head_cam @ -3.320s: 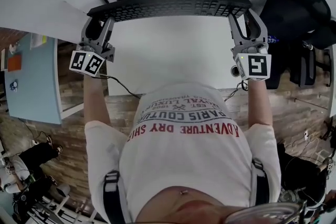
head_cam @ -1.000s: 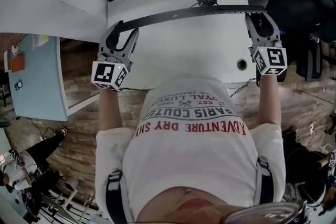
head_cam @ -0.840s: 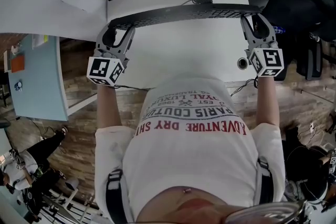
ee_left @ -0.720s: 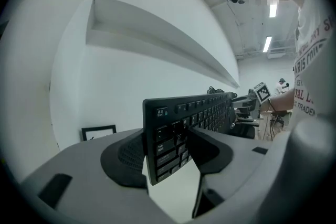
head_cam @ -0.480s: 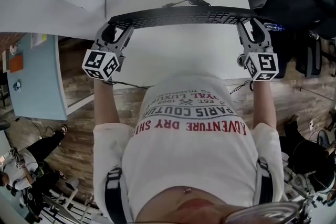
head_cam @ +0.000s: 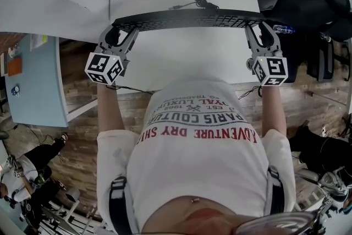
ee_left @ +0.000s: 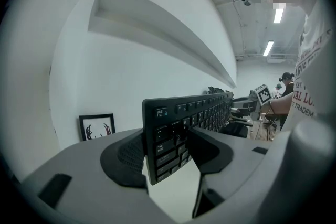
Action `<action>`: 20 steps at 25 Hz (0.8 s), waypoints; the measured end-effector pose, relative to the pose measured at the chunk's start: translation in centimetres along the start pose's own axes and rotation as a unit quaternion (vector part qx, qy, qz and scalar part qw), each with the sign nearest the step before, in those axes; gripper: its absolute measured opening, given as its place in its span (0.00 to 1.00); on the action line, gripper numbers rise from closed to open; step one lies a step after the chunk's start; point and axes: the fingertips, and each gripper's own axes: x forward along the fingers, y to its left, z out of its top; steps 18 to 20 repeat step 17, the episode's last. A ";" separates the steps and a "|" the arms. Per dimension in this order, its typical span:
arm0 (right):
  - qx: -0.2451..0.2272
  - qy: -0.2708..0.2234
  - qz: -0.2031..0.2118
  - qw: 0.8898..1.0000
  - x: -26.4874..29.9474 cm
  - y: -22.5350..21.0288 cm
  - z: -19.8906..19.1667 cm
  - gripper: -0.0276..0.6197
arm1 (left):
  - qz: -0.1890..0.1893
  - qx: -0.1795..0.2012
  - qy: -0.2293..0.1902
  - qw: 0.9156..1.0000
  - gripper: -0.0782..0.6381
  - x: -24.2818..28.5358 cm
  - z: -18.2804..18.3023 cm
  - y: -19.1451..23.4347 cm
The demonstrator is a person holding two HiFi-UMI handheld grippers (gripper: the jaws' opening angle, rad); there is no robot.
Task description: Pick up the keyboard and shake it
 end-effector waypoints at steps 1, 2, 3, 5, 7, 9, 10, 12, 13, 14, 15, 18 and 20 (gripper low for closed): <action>-0.001 0.001 0.000 1.000 0.0 0.0 0.0 0.33 | 0.001 -0.001 0.000 1.000 0.44 0.0 0.0 0.0; -0.002 0.002 0.001 1.000 0.0 0.0 0.1 0.33 | 0.001 -0.001 0.000 1.000 0.44 -0.1 0.0 0.0; -0.003 0.003 0.001 1.000 0.0 0.1 0.1 0.33 | 0.001 -0.002 0.000 1.000 0.44 -0.1 -0.1 0.0; -0.003 0.005 0.001 1.000 -0.1 0.2 0.0 0.33 | 0.002 -0.002 0.000 1.000 0.44 -0.3 -0.2 -0.1; -0.003 0.007 0.000 1.000 -0.2 0.3 0.0 0.33 | 0.002 -0.003 0.000 1.000 0.44 -0.4 -0.3 -0.2; -0.004 0.008 0.000 1.000 -0.2 0.3 0.0 0.33 | 0.003 -0.002 0.000 1.000 0.44 -0.5 -0.4 -0.3; -0.004 0.008 0.000 1.000 -0.3 0.3 0.0 0.33 | 0.004 -0.002 -0.001 1.000 0.44 -0.6 -0.4 -0.3; -0.004 0.008 0.001 1.000 -0.3 0.5 0.0 0.33 | 0.007 -0.001 -0.002 1.000 0.44 -0.8 -0.5 -0.3; -0.004 0.009 0.002 1.000 -0.3 0.6 -0.1 0.33 | 0.008 -0.002 -0.001 1.000 0.44 -0.9 -0.6 -0.3; -0.005 0.009 0.003 1.000 -0.2 0.7 -0.1 0.34 | 0.009 -0.004 -0.001 1.000 0.44 -1.0 -0.7 -0.3; -0.006 0.010 0.004 1.000 -0.2 0.7 -0.1 0.33 | 0.010 -0.005 0.000 1.000 0.44 -1.1 -0.9 -0.3; -0.007 0.011 0.005 1.000 -0.2 0.8 -0.1 0.33 | 0.011 -0.008 0.001 1.000 0.44 -1.2 -1.0 -0.4; -0.007 0.011 0.005 1.000 -0.2 0.8 -0.1 0.33 | 0.011 -0.008 0.001 1.000 0.44 -1.2 -1.0 -0.4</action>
